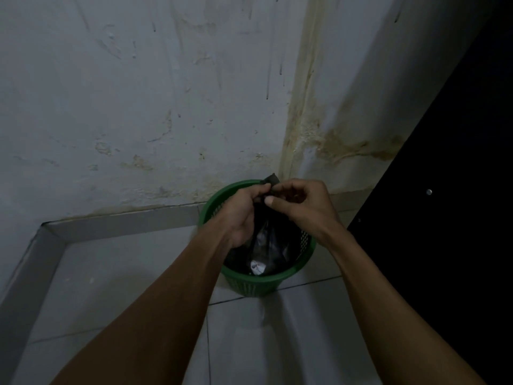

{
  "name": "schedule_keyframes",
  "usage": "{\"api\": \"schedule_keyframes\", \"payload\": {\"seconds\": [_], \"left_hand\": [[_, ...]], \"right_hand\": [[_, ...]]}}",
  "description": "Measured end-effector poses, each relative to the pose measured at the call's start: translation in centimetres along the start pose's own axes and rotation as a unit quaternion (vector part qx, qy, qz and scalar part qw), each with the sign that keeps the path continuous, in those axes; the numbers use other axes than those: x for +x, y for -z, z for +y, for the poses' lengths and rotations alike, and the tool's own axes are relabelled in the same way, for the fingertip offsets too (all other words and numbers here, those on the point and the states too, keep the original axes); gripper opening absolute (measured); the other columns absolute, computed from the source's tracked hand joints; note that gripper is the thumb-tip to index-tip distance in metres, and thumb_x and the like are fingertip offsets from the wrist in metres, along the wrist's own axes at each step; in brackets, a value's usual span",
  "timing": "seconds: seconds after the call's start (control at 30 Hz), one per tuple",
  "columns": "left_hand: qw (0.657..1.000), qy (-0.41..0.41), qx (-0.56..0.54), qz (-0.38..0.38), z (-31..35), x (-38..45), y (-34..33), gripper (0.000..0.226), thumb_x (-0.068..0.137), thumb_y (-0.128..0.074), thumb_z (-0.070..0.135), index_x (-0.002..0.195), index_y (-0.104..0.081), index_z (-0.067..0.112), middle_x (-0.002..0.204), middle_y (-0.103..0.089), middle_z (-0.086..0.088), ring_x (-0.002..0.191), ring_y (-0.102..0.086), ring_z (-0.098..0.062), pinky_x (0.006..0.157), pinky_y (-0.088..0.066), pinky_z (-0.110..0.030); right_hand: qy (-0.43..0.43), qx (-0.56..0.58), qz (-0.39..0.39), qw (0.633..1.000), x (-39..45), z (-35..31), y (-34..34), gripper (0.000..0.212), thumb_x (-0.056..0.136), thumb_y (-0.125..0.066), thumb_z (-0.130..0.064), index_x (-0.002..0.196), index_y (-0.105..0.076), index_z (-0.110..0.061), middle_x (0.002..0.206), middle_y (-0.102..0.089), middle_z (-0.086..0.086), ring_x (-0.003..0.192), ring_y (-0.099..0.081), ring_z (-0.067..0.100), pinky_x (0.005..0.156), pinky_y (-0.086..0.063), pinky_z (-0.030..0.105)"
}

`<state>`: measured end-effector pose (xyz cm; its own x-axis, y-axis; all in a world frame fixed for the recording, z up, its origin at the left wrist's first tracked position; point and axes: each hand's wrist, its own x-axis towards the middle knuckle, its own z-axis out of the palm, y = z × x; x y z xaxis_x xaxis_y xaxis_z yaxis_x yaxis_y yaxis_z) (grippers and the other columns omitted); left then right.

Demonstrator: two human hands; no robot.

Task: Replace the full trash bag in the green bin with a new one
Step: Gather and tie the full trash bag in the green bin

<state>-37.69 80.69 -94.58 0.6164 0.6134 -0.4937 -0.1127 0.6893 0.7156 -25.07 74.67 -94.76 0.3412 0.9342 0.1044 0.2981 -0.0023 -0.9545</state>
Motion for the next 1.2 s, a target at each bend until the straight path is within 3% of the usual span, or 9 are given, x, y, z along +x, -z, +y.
{"api": "schedule_keyframes", "payload": {"seconds": [0.1,0.23,0.43,0.57,0.63,0.73,0.9,1.07,1.2], "left_hand": [[1.0,0.0,0.002,0.007,-0.1,0.1,-0.1,0.035,0.093,-0.045,0.028,0.098,-0.068,0.002,0.092,-0.068,-0.016,0.083,-0.064,-0.029,0.087,-0.05,-0.038],[1.0,-0.016,0.014,0.01,0.1,0.1,0.1,0.029,0.095,-0.048,0.024,0.095,-0.068,0.004,0.082,-0.071,-0.013,0.078,-0.066,-0.026,0.076,-0.053,-0.035],[0.996,-0.071,0.027,0.049,-0.4,0.4,0.1,0.027,0.091,-0.06,0.018,0.107,-0.068,-0.002,0.095,-0.072,-0.017,0.085,-0.069,-0.027,0.079,-0.057,-0.035],[0.985,-0.134,0.002,0.109,-0.5,0.9,0.8,0.011,0.079,-0.072,0.004,0.091,-0.071,0.002,0.081,-0.074,-0.013,0.078,-0.068,-0.027,0.07,-0.056,-0.029],[0.974,-0.175,0.034,0.138,-0.1,0.7,1.2,0.024,0.075,-0.074,0.002,0.096,-0.068,0.012,0.081,-0.073,-0.007,0.077,-0.068,-0.022,0.07,-0.054,-0.028],[0.968,-0.217,0.088,0.091,0.4,0.4,1.0,0.039,0.079,-0.069,0.0,0.115,-0.067,0.015,0.103,-0.072,-0.007,0.092,-0.069,-0.021,0.079,-0.056,-0.03],[0.927,-0.28,0.225,0.109,-0.1,0.3,0.9,0.011,0.083,-0.07,0.006,0.09,-0.075,0.0,0.08,-0.074,-0.013,0.074,-0.07,-0.022,0.073,-0.057,-0.029],[0.928,-0.264,0.223,0.138,-0.3,0.3,1.4,0.004,0.077,-0.075,0.001,0.073,-0.073,0.002,0.059,-0.07,-0.003,0.052,-0.064,-0.011,0.055,-0.052,-0.022],[0.934,-0.229,0.257,0.092,-0.3,0.0,1.4,0.023,0.075,-0.076,-0.001,0.097,-0.071,0.004,0.078,-0.07,-0.003,0.071,-0.068,-0.012,0.06,-0.054,-0.017]], "right_hand": [[0.014,-0.003,0.023,1.0,0.0,0.2,-0.5,0.021,0.073,-0.08,-0.007,0.094,-0.077,-0.006,0.085,-0.076,0.008,0.082,-0.073,0.021,0.078,-0.06,0.037],[-0.008,0.026,0.059,0.998,0.1,0.2,-0.9,0.017,0.073,-0.08,-0.004,0.09,-0.078,-0.005,0.081,-0.076,0.008,0.075,-0.073,0.02,0.071,-0.059,0.032],[-0.084,0.128,0.091,0.984,-0.1,-0.4,-1.6,0.014,0.081,-0.072,0.001,0.074,-0.072,-0.011,0.071,-0.072,0.007,0.06,-0.068,0.013,0.058,-0.055,0.024],[-0.107,0.122,0.124,0.979,0.0,-0.1,-1.6,0.018,0.084,-0.07,-0.003,0.069,-0.068,-0.014,0.073,-0.071,0.01,0.067,-0.069,0.021,0.06,-0.055,0.028],[-0.091,0.111,0.1,0.985,0.1,0.0,-1.3,0.019,0.083,-0.07,-0.002,0.069,-0.069,-0.015,0.072,-0.071,0.008,0.066,-0.068,0.02,0.06,-0.055,0.028],[-0.046,0.056,0.06,0.996,0.0,0.3,-1.2,0.014,0.079,-0.075,-0.005,0.074,-0.075,-0.018,0.074,-0.074,0.007,0.068,-0.071,0.019,0.065,-0.057,0.029],[-0.02,0.013,0.06,0.998,0.0,0.7,-1.1,0.01,0.077,-0.077,-0.005,0.087,-0.078,-0.008,0.078,-0.076,0.006,0.071,-0.073,0.017,0.069,-0.059,0.029],[-0.072,0.047,0.099,0.991,0.0,0.4,-1.2,0.017,0.081,-0.073,-0.003,0.071,-0.072,-0.016,0.072,-0.072,0.006,0.066,-0.069,0.018,0.059,-0.055,0.028],[-0.061,0.018,0.122,0.99,0.1,0.5,-1.1,0.014,0.082,-0.073,-0.007,0.07,-0.071,-0.016,0.072,-0.069,0.001,0.071,-0.071,0.022,0.063,-0.061,0.035]]}}
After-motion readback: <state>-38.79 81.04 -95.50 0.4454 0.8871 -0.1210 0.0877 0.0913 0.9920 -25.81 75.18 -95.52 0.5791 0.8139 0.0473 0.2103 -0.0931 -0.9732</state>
